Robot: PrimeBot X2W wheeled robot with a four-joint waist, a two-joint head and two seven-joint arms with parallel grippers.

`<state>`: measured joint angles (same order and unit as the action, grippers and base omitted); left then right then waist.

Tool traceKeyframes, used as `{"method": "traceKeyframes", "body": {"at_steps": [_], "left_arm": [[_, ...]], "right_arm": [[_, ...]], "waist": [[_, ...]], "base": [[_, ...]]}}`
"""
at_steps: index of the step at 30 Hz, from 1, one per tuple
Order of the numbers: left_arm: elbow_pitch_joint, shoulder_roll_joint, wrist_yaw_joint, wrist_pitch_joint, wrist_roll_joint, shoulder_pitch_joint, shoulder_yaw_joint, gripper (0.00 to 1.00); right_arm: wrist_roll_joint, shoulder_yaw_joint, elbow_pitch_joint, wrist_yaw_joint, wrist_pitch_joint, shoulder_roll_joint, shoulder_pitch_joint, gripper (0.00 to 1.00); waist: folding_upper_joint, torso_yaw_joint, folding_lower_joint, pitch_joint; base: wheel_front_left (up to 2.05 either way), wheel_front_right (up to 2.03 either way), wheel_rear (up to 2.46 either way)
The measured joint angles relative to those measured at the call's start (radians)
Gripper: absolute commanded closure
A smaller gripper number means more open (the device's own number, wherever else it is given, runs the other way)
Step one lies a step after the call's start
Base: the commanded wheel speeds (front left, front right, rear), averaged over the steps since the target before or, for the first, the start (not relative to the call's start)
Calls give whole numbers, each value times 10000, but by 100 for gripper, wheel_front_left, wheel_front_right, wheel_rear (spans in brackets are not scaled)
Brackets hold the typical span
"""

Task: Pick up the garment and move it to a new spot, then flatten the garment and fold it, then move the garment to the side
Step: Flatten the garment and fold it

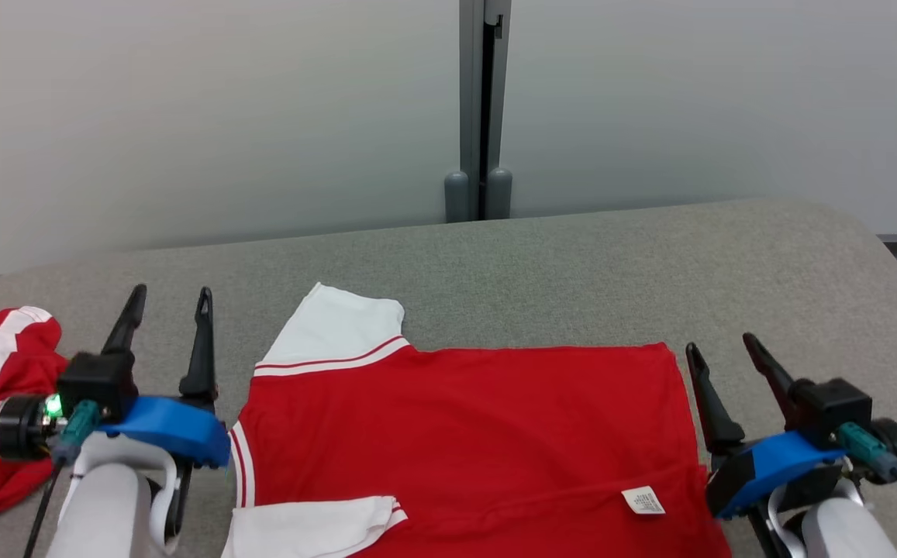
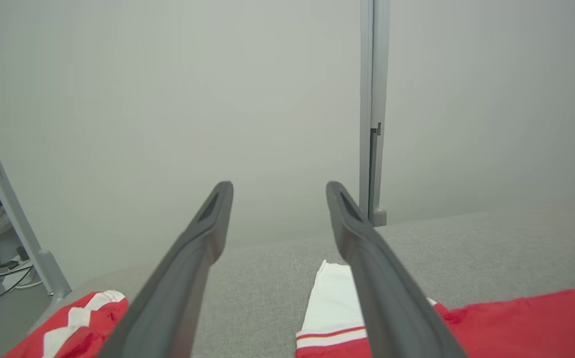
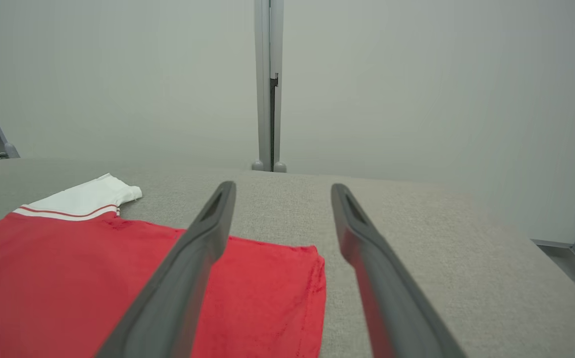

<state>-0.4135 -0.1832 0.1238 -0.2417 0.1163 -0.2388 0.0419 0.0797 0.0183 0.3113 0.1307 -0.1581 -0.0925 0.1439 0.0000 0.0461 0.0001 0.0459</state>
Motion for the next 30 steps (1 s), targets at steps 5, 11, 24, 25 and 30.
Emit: {"method": "traceKeyframes", "body": {"at_steps": [5,11,24,25,30], "left_arm": [[-809,-380,19,403,443,-1524,520,0],[-1630,-920,27,917,1325,-3130,1609,0],[-3768,-1990,61,2044,3321,-5895,4228,0],[-3902,-2034,61,2134,3467,-6032,4431,0],[-4594,-2351,61,2638,4059,-6657,5277,0]], "right_arm": [[52,127,518,-2,529,-424,1090,0],[293,558,1197,0,1097,-821,2312,0],[978,1429,1946,0,1524,-849,4161,0],[1005,1486,1990,0,1505,-844,4262,0],[1181,1812,2190,0,1369,-771,4800,0]], "waist": [[1,283,1,-441],[2,676,2,-1317],[3,1181,2,-3313],[3,1216,2,-3443],[3,1444,1,-4088]], "base": [[0,0,0],[0,0,0],[0,0,0],[0,0,0],[0,0,0]]}}
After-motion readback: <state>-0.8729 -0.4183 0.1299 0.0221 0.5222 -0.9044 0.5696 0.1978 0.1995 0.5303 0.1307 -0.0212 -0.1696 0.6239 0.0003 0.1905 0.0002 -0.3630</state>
